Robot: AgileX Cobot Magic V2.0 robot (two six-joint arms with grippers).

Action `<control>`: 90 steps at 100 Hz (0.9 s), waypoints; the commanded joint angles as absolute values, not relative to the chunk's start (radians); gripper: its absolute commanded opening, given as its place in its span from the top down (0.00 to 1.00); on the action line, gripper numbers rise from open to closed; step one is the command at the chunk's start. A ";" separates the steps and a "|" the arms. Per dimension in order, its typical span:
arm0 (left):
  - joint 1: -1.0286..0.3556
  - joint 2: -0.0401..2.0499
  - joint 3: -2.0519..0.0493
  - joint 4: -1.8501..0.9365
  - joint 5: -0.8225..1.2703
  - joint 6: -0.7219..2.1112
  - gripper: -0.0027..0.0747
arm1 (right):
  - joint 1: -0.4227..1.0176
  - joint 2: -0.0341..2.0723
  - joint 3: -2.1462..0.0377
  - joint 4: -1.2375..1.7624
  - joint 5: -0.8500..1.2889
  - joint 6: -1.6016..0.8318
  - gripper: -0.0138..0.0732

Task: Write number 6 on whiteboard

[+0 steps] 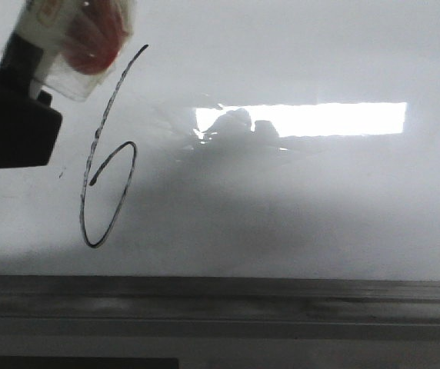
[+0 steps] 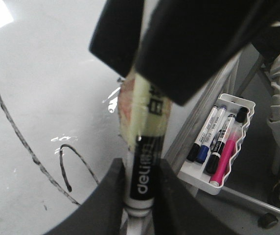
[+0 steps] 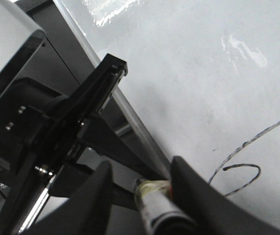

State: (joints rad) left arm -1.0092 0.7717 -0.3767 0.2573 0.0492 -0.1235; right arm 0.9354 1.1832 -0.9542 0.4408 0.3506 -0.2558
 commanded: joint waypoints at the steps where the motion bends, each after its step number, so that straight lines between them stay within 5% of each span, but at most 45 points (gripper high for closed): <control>1: -1.012 0.772 -0.412 0.238 0.013 -0.137 0.99 | 0.918 1.169 -0.982 0.454 0.291 -0.265 0.29; 46: -0.690 0.825 -0.412 0.036 0.075 -0.466 0.99 | 0.868 1.167 -0.982 0.454 0.281 -0.265 0.32; 90: -0.675 0.884 -0.412 -0.042 0.023 -0.466 0.99 | 0.868 1.167 -0.982 0.454 0.284 -0.265 0.32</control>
